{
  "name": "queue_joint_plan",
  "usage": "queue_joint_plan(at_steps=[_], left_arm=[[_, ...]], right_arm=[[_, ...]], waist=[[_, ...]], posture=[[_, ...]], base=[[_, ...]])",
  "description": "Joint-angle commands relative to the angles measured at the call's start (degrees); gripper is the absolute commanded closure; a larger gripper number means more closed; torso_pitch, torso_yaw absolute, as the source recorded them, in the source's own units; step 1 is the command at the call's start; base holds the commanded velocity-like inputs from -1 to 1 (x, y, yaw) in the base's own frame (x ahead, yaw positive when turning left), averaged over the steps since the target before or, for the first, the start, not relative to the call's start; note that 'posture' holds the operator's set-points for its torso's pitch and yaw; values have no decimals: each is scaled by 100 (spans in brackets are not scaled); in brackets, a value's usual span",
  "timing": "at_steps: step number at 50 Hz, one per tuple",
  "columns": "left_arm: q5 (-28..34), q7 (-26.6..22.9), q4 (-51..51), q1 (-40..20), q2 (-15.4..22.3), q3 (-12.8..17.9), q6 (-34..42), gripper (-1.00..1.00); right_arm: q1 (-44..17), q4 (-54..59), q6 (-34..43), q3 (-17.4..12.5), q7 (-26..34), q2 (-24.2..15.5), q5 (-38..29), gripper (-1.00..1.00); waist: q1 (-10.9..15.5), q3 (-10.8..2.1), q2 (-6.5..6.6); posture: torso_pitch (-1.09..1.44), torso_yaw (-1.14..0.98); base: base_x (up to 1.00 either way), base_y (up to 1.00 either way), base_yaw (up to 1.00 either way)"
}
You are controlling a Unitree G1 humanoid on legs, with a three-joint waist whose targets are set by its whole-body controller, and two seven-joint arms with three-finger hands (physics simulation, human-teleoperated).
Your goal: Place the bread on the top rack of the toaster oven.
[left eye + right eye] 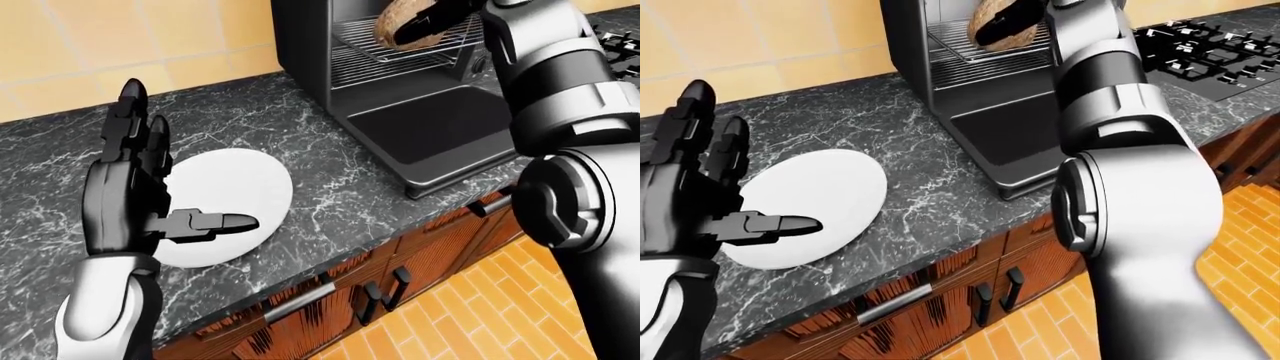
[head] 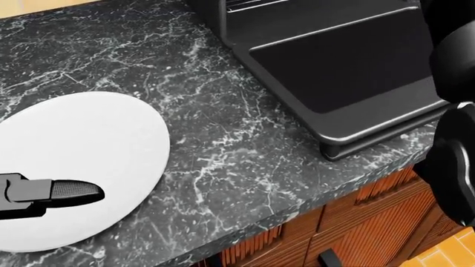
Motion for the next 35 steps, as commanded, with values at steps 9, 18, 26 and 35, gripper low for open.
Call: queue_joint_plan(at_steps=[9, 18, 26, 35], left_arm=[[24, 14, -154, -118, 44, 16, -163, -100], [41, 17, -142, -152, 33, -5, -154, -100], [9, 12, -208, -226, 87, 54, -12, -100], [-71, 25, -306, -287, 160, 155, 134, -100]], right_arm=[[-315, -468, -42, 26, 12, -205, -1, -100], [-356, -885, 153, 77, 112, -298, 29, -100], [-230, -1821, 610, 131, 391, -337, 11, -100], [520, -4494, 2107, 151, 1240, -360, -213, -100]], waist=[[-1, -140, 1], [-3, -135, -3], [-2, -102, 2], [12, -75, -18]], posture=[[0, -38], [0, -38], [0, -38], [0, -38]], base=[[0, 0, 0], [0, 0, 0], [0, 0, 0], [0, 0, 0]])
